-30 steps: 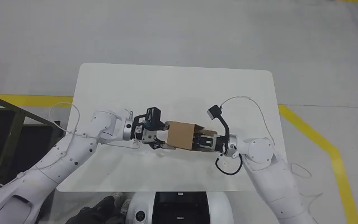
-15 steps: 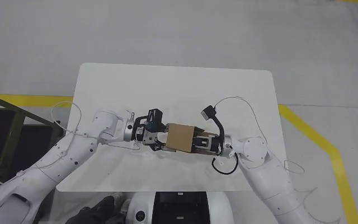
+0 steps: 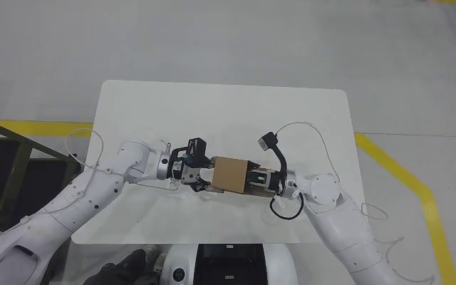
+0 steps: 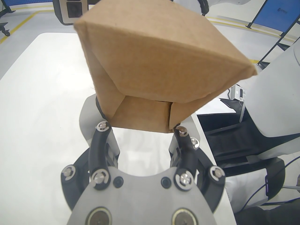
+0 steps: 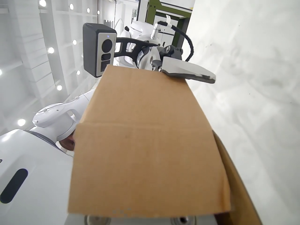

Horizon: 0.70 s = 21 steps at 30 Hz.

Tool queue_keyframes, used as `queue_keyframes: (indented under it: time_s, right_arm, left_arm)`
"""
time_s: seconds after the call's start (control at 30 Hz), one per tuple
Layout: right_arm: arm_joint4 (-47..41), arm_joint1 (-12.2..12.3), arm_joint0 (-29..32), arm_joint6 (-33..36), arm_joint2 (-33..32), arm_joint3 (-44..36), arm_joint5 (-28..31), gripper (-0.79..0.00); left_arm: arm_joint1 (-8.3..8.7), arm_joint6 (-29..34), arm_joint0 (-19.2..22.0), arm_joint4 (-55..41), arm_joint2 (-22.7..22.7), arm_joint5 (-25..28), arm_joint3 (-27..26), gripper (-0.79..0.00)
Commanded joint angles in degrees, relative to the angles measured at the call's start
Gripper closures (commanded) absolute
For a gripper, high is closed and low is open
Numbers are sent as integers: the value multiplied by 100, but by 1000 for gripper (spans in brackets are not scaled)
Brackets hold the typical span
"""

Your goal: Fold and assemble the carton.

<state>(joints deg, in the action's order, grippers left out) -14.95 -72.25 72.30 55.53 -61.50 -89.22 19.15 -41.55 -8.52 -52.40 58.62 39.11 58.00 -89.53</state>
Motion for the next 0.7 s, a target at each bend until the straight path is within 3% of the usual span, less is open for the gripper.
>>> queue_keyframes:
  time_s: [0.0, 0.3, 0.47, 0.67]
  right_arm:
    - [-25, 18, 46, 9, -43, -55, -1, 0]
    - [-202, 16, -44, 115, 139, 11, -22, 0]
    - [-282, -38, -260, 102, 394, 254, -14, 0]
    - [-365, -74, -406, 63, 547, 454, 40, 0]
  left_arm:
    - [3, -7, 8, -8, -16, 0, 13, -431]
    - [-2, -3, 71, -37, -109, 0, 33, -422]
    - [2, -3, 108, -40, -145, 0, 12, -369]
    - [17, -35, 122, -47, -167, 0, 6, -382]
